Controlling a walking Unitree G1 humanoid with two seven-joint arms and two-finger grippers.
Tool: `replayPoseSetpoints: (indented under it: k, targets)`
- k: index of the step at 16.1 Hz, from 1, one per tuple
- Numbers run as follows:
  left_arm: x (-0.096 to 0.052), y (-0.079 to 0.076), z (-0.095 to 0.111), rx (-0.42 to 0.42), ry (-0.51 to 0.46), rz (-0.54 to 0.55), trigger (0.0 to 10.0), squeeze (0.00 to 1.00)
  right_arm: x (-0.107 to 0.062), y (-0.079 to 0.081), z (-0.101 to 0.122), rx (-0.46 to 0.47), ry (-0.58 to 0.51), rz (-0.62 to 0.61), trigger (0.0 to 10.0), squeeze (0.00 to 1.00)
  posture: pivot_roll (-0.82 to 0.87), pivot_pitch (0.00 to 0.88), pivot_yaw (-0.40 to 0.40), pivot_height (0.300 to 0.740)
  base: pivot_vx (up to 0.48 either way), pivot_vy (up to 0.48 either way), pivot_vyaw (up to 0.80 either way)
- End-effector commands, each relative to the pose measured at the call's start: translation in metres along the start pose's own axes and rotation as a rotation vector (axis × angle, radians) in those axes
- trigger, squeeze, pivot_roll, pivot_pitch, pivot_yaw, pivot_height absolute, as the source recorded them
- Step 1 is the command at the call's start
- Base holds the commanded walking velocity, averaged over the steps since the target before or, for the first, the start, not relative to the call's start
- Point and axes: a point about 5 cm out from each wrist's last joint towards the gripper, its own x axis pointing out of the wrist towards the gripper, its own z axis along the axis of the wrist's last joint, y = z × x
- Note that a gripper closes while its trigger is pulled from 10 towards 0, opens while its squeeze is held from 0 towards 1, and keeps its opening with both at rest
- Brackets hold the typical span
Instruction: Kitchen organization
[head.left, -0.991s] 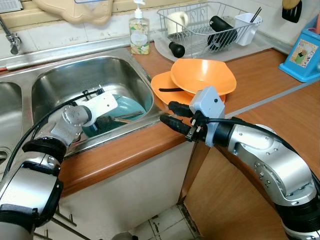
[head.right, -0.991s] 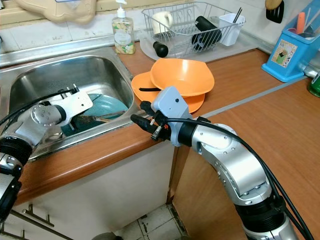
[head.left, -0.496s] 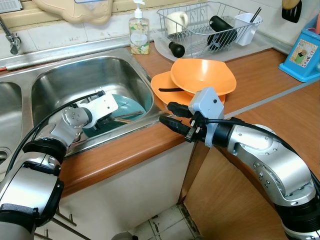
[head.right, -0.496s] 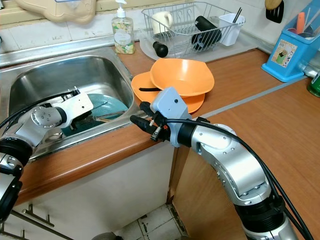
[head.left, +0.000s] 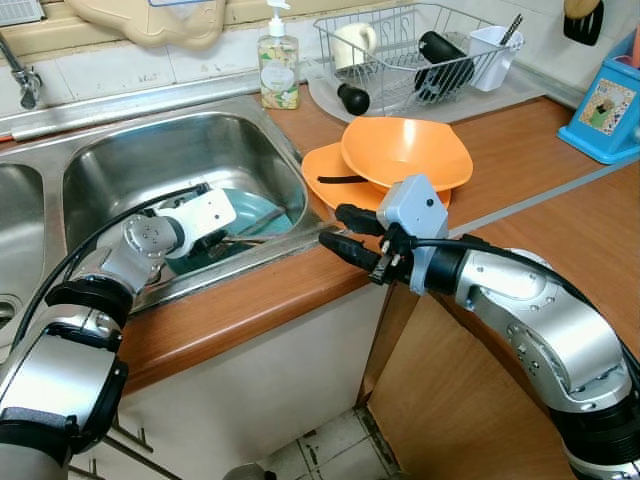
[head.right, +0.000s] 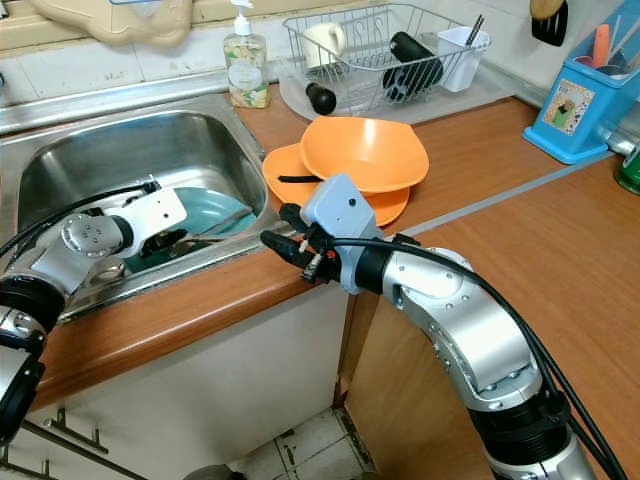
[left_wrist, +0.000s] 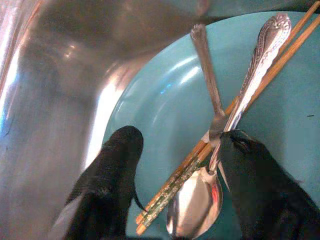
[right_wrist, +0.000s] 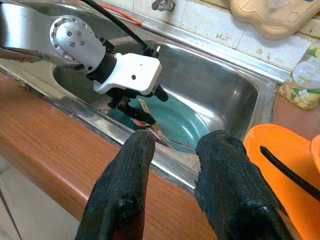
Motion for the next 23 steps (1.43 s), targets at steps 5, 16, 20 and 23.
replayPoseSetpoints:
  k: [5, 16, 20, 23]
  targets:
    - [0.000, 0.005, 0.008, -0.041, -0.053, 0.012, 10.0, 1.00, -0.001, -0.001, 0.002, -0.010, -0.012, -0.020, 10.0, 0.00, -0.12, 0.000, 0.028, 0.740, 0.000, 0.000, 0.00]
    - [-0.039, 0.000, 0.064, -0.430, -0.713, 0.062, 10.0, 0.00, -0.037, -0.107, 0.005, 0.166, 0.011, -0.745, 10.0, 0.45, -0.11, 0.000, 0.014, 0.740, 0.000, 0.000, 0.00]
    - [-0.056, -0.026, 0.064, -0.505, -0.733, -0.038, 10.0, 1.00, -0.049, -0.124, -0.005, 0.314, 0.053, -0.825, 10.0, 1.00, -0.11, 0.000, 0.006, 0.740, 0.000, 0.000, 0.00]
    - [-0.061, -0.037, 0.064, -0.527, -0.711, -0.049, 10.0, 0.40, -0.059, -0.139, -0.011, 0.435, 0.078, -0.851, 10.0, 0.47, -0.11, 0.000, 0.000, 0.740, 0.000, 0.000, 0.00]
